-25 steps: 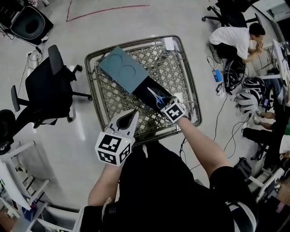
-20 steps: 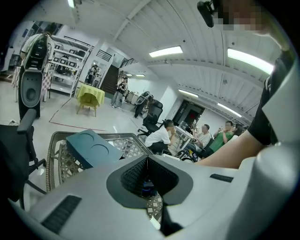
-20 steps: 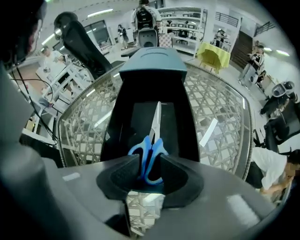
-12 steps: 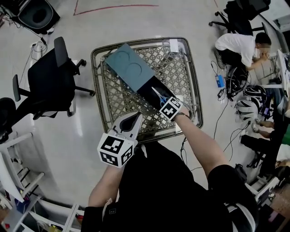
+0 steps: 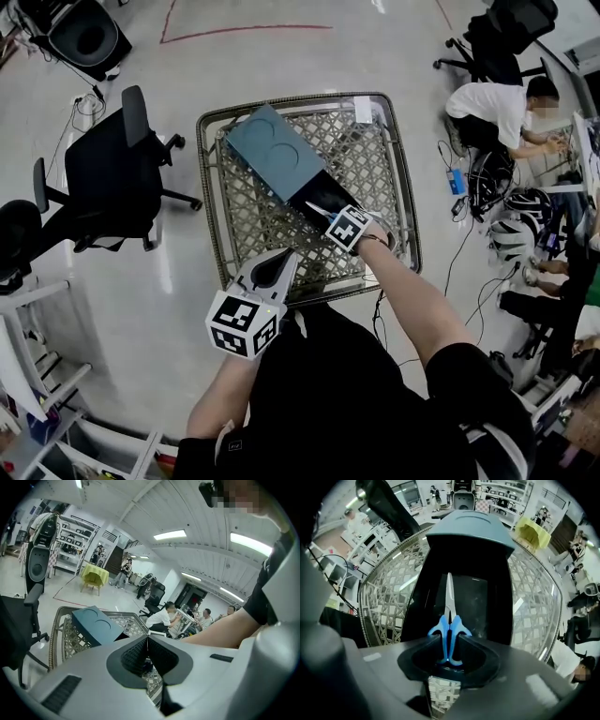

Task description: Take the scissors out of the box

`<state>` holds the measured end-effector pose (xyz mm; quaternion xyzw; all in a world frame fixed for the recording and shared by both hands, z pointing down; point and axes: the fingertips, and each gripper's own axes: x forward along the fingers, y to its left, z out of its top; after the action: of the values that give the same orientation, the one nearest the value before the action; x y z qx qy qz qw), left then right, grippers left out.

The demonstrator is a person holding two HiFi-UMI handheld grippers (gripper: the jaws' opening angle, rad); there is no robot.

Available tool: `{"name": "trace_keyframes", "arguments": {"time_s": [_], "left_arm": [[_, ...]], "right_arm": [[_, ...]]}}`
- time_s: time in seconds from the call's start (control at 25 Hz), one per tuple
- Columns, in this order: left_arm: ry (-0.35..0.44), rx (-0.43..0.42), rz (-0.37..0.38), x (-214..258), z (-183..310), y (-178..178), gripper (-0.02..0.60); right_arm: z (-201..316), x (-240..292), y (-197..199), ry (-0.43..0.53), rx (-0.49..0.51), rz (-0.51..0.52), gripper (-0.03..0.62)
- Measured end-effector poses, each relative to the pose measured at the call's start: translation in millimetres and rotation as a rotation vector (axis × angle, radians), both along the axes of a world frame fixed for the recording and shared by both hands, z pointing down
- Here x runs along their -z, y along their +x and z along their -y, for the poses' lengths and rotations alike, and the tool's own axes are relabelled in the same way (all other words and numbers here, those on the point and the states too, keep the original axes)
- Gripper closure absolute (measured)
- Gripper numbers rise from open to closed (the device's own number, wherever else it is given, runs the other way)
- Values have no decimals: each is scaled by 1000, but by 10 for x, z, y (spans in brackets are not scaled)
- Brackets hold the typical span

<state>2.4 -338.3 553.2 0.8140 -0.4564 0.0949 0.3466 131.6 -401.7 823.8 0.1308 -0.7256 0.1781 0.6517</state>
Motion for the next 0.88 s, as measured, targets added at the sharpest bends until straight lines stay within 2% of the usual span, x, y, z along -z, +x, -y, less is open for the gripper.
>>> {"name": "trace_keyframes", "arguments": {"time_s": [0.16, 0.36, 0.48, 0.64, 0.88], "left_arm": [[-7, 6, -9, -12, -38, 1, 574], [-5, 2, -21, 10, -56, 62, 574], [1, -2, -26, 44, -88, 104, 574], [13, -1, -20, 108, -136, 91, 574], [29, 18, -16, 174, -210, -48, 574]], "right_arm": [[119, 44, 48, 25, -57, 46, 490], [30, -1, -15, 40, 4, 51, 491], [34, -8, 1, 40, 0, 73, 493], [107, 79, 14, 98, -9, 95, 496], [245, 382, 54, 147, -146, 171, 497]]}}
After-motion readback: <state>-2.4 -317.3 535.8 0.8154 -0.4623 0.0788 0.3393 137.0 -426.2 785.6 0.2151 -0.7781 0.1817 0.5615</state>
